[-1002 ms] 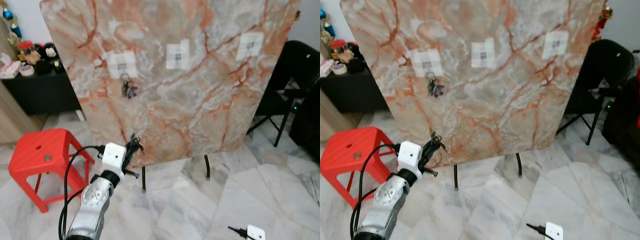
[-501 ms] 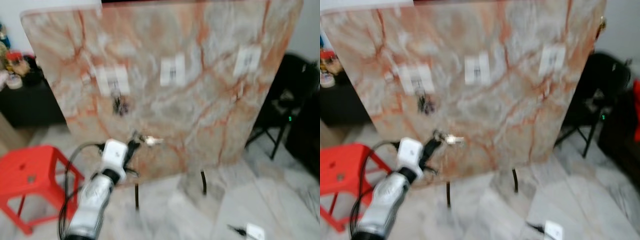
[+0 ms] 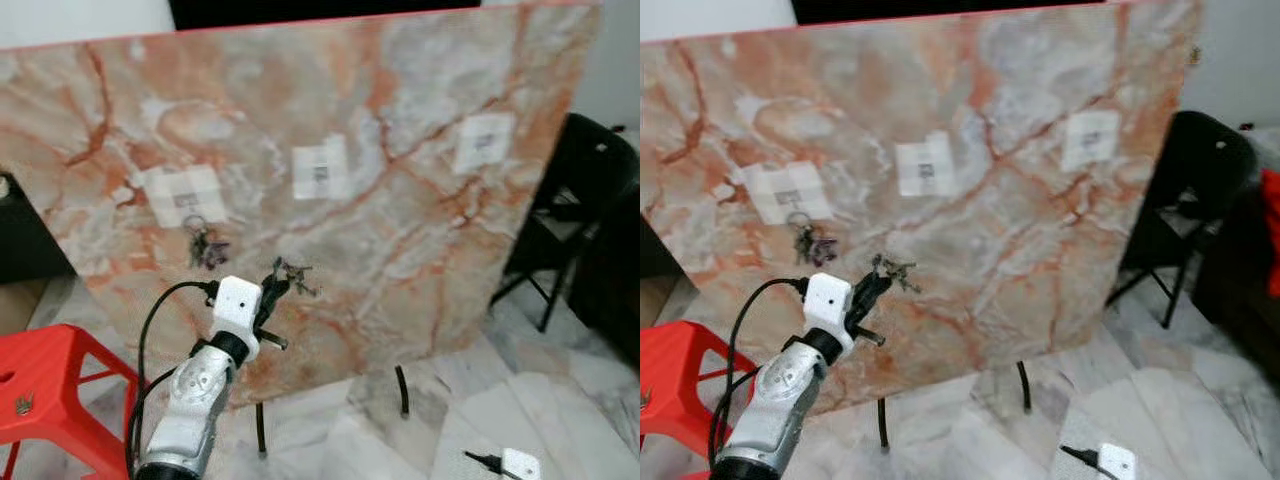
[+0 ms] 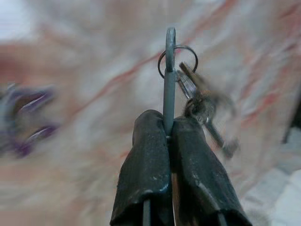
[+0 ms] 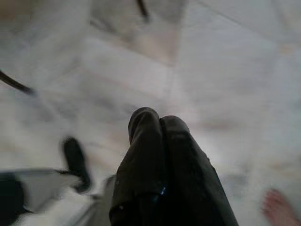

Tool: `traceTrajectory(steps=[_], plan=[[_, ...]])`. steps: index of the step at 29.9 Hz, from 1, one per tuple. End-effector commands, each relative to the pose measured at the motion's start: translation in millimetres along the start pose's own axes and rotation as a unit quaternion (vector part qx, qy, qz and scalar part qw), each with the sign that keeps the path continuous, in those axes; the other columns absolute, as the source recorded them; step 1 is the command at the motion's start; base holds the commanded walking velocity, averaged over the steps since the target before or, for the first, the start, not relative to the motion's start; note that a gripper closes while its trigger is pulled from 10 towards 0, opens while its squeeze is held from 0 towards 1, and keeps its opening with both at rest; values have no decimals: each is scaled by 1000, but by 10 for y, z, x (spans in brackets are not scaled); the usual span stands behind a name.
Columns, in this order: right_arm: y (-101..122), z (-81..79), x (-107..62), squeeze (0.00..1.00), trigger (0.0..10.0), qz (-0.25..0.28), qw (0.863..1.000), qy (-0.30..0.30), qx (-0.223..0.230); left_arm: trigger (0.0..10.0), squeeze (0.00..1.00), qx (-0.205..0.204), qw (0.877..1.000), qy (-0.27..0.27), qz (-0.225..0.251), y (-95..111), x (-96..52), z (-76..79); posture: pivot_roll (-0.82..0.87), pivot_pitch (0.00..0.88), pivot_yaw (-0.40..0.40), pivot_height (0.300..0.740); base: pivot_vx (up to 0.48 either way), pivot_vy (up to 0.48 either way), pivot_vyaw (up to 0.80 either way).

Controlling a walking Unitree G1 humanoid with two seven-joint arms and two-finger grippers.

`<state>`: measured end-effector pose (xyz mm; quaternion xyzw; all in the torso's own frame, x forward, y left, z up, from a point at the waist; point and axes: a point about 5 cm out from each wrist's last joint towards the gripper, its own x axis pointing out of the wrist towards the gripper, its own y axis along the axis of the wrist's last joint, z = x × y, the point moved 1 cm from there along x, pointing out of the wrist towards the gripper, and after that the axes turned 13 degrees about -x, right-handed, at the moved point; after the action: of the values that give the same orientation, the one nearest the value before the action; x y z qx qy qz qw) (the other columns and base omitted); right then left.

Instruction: Hang keys on a hook

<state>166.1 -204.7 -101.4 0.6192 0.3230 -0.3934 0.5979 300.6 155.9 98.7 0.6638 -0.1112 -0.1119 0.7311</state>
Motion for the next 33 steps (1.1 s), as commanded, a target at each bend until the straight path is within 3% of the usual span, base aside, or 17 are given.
traceTrajectory(steps=[1, 7, 14, 18, 25, 33], plan=[[-66, 127, -21, 0, 10000, -9, 1000, -15, -1, 10000, 0, -10, 1000, -21, 21, 103, 77, 111, 9, 0, -4, 740, 364, 0, 0], [-67, 122, -20, 0, 10000, -9, 1000, -15, -1, 10000, 0, -12, 999, -31, 24, 126, 89, 134, 9, 0, -1, 740, 360, 0, 0], [-70, 119, -20, 0, 10000, -10, 1000, -15, -3, 10000, 0, -22, 995, -95, 18, 175, 84, 277, 13, 0, -1, 740, 0, 0, 0], [-75, 112, -20, 0, 10000, -11, 1000, -14, -5, 10000, 0, 16, 990, -139, 4, 188, 89, 380, 19, 0, 4, 740, 0, 0, 0], [-78, 99, -19, 0, 10000, -10, 1000, -12, -7, 10000, 0, 9, 990, -139, 11, 222, 130, 389, 15, 0, 12, 740, 0, 0, 0], [-82, 100, -19, 0, 10000, -11, 1000, -13, -4, 10000, 0, -7, 992, -128, -16, 91, 45, 348, 15, 0, 11, 740, 0, 147, 0]])
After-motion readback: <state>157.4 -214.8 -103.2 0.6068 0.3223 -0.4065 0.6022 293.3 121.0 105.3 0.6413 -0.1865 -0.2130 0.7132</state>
